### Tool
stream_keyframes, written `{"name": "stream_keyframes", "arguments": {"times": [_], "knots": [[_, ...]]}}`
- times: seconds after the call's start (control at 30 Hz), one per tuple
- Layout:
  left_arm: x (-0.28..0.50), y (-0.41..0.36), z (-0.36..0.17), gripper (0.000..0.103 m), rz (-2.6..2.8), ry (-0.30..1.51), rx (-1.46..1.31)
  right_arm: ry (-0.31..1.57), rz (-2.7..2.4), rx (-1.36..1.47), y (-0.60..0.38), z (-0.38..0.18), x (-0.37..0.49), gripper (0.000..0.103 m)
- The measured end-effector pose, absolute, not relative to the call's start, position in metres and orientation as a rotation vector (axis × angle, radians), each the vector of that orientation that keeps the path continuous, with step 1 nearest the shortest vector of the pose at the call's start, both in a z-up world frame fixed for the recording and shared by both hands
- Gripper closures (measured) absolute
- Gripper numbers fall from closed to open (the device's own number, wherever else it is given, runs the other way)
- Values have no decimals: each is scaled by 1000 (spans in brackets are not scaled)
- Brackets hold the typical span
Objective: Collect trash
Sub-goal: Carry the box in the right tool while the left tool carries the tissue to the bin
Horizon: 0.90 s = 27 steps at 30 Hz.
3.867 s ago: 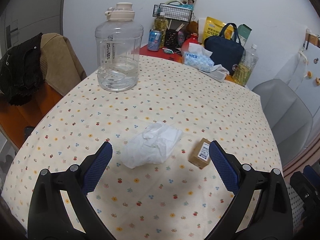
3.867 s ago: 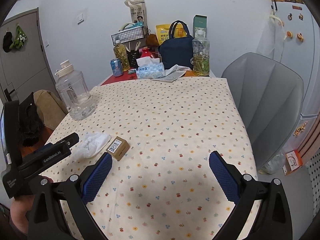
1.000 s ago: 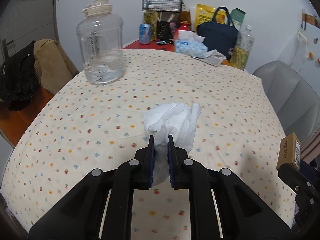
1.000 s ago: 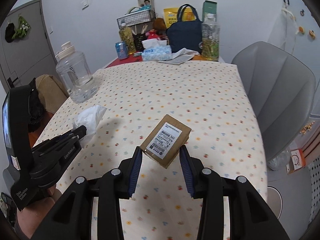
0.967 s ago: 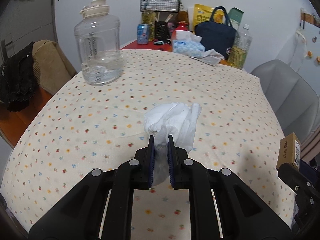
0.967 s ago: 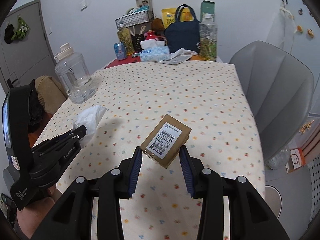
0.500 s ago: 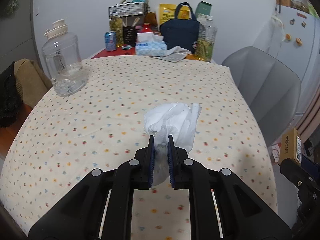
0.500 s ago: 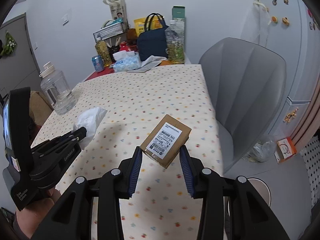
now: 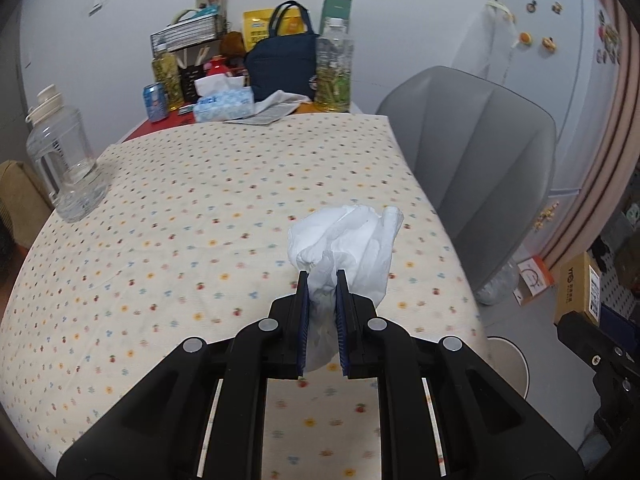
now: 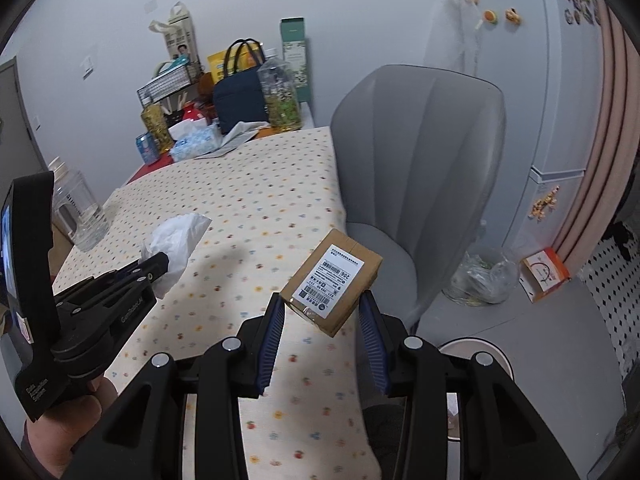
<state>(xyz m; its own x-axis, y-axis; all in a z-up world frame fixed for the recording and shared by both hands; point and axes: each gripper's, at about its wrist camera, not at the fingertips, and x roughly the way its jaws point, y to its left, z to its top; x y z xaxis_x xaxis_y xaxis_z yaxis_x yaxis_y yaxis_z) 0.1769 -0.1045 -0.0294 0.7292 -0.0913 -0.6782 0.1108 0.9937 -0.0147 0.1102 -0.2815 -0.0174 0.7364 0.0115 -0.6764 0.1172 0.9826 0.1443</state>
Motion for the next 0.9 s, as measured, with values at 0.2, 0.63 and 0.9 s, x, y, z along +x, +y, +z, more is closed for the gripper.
{"name": "stream_keyframes", "arguments": {"times": [0.2,0.63,0.9], "knots": [[176,-143,-30,90,-166,748,73,742,-104,214,-312,-22,102,65],[176,-220,-47,90,-256,781,155,764,-199,283,-380,-44,87,65],[178,-263,-58,90,-299,799,214,777,-241,334,-418,-60,80,65]]}}
